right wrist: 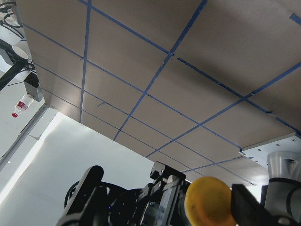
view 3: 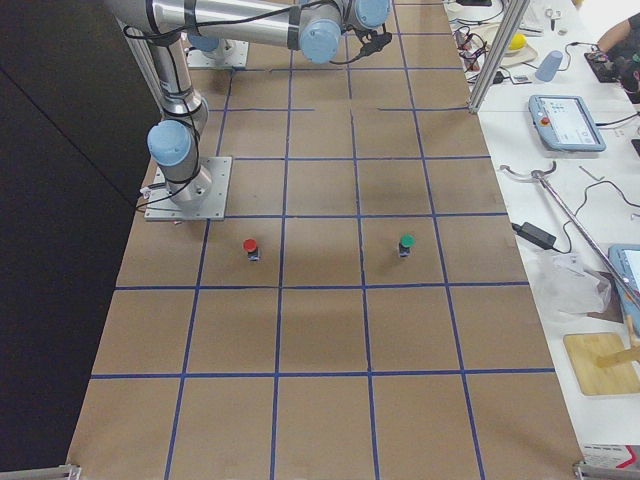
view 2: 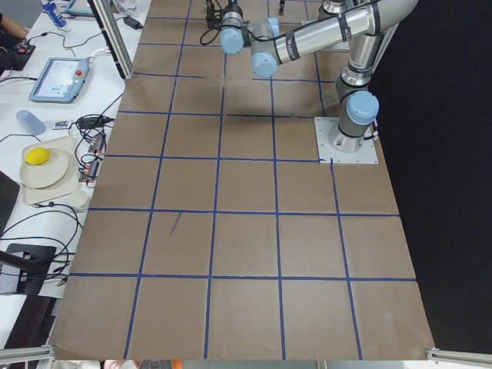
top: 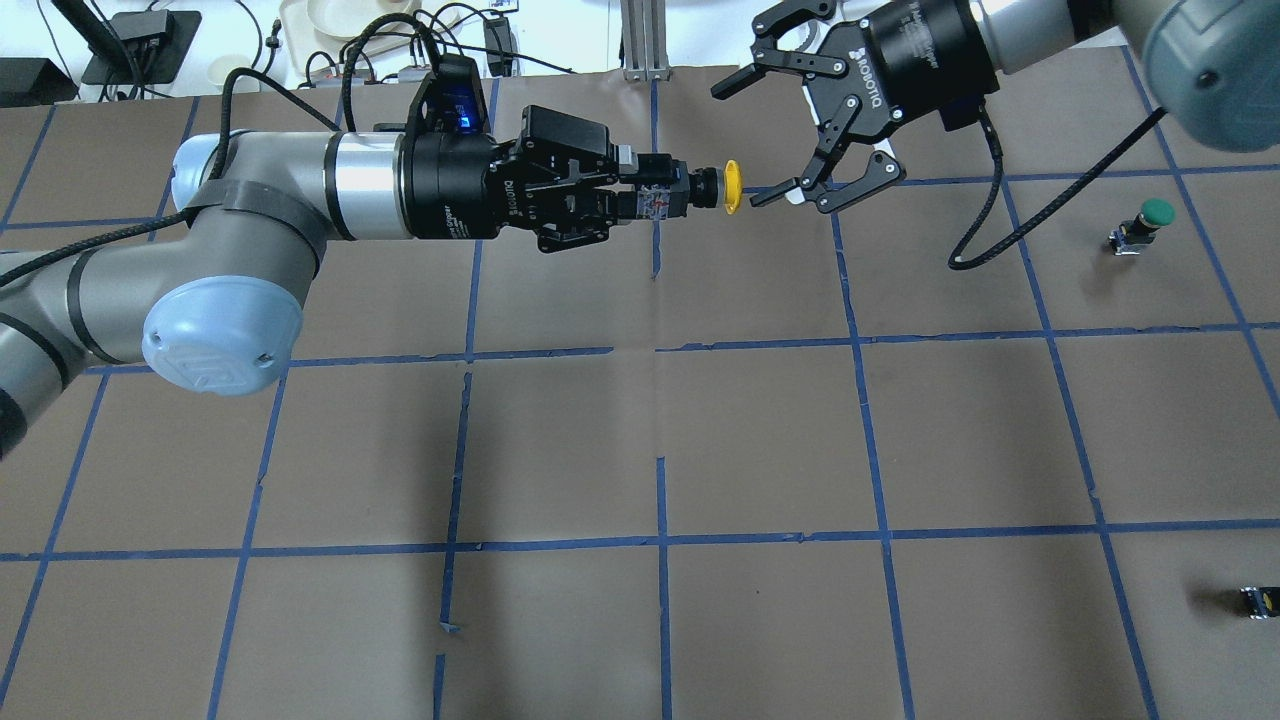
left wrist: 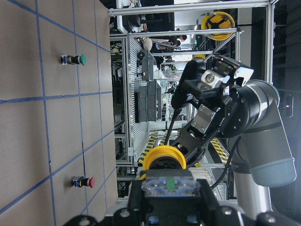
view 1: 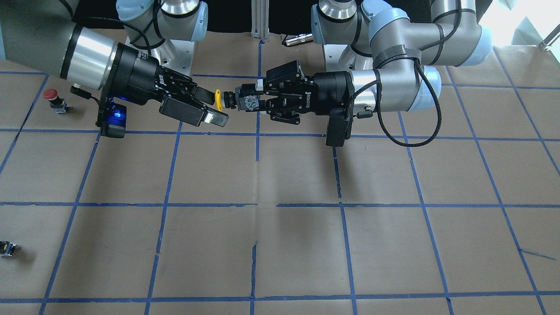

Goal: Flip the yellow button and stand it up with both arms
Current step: 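Hold the button out with the left gripper while the right gripper approaches its yellow cap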

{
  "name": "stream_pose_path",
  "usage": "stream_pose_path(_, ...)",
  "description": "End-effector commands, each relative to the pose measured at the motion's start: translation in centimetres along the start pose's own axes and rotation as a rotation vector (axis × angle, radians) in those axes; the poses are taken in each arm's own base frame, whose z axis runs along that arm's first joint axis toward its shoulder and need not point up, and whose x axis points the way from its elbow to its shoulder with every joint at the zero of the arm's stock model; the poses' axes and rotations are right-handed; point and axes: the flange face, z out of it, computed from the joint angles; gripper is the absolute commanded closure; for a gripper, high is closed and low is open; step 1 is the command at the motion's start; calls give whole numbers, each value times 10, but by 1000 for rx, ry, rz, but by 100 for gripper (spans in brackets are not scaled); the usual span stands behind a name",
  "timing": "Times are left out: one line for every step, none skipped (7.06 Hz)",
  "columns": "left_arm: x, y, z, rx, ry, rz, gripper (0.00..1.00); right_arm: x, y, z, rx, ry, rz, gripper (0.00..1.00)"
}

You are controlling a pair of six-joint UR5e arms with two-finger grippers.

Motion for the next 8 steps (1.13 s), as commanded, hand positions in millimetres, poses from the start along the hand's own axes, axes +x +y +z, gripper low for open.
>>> stream_pose_path(1,1,0,-1,-1,3,91,1,5,8,5,10,0,8)
stream_pose_path(3,1,0,-1,-2,7,91,5,3,7,32,34,0,8)
stream_pose_path(2,1,0,-1,-3,9,91,8,9,4,47,43,-4,8)
stream_pose_path(3,1,0,0,-5,18,91,10,11,3,56,47,-5,8)
stream_pose_path(3,1,-1,1,-8,18,91,12,13,3,56,47,-3,8)
stream_pose_path(3,1,-1,1,-9,21,91,13,18,1,57,46,-3,8)
stream_pose_path(3,2,0,-1,-9,21,91,15,20,1,56,47,0,21)
stream_pose_path(4,1,0,-1,-9,21,91,18,17,4,49,51,6,52)
